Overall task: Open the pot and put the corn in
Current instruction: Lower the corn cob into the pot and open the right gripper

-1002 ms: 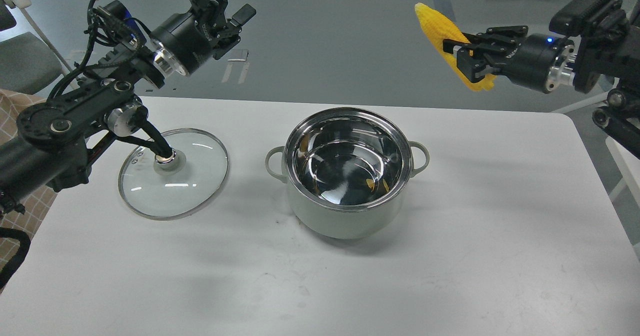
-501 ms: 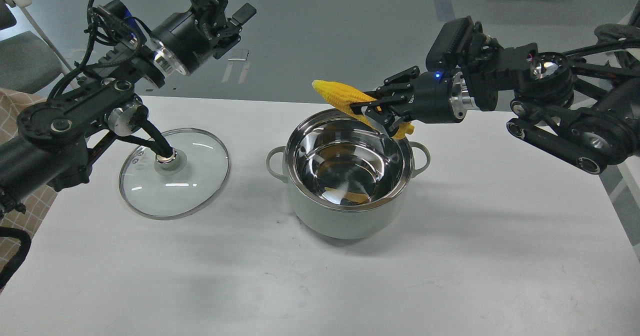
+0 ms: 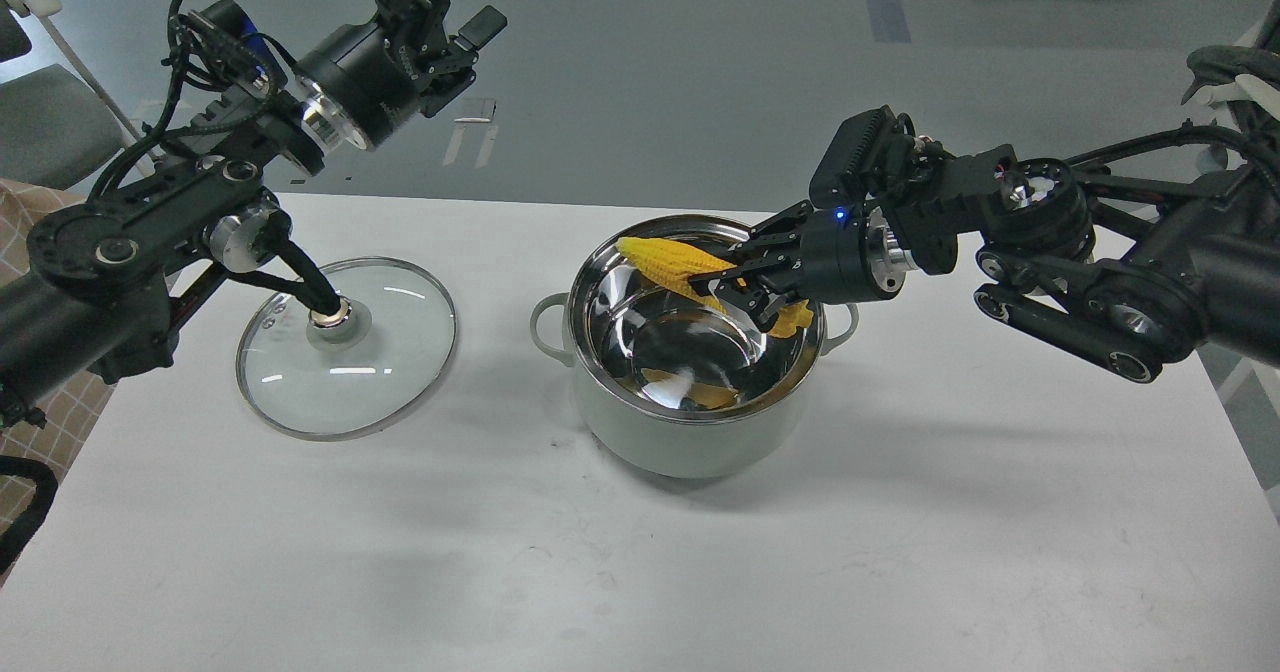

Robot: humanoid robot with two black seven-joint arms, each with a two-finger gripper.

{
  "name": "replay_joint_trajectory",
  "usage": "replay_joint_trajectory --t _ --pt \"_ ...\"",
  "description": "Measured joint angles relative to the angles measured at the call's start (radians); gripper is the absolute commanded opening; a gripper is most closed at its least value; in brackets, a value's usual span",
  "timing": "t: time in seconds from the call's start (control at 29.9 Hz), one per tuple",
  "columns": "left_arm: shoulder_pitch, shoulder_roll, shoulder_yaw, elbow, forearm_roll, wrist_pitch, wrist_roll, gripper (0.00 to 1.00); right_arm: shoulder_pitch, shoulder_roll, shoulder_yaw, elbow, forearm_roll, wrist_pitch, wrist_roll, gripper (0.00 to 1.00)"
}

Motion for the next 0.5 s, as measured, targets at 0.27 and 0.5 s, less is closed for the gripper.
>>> replay_joint_trajectory --t 0.27,0.5 --pt "0.003 0.002 -0.002 0.0 0.0 0.0 0.0 0.95 -0.018 0.053 -0.022 -0.052 0.0 0.001 0.0 0.21" --pt "0.004 0.01 -0.005 0.0 -0.001 0.0 0.0 0.95 -0.03 0.065 -0.027 -0.072 0.0 0.001 0.0 0.41"
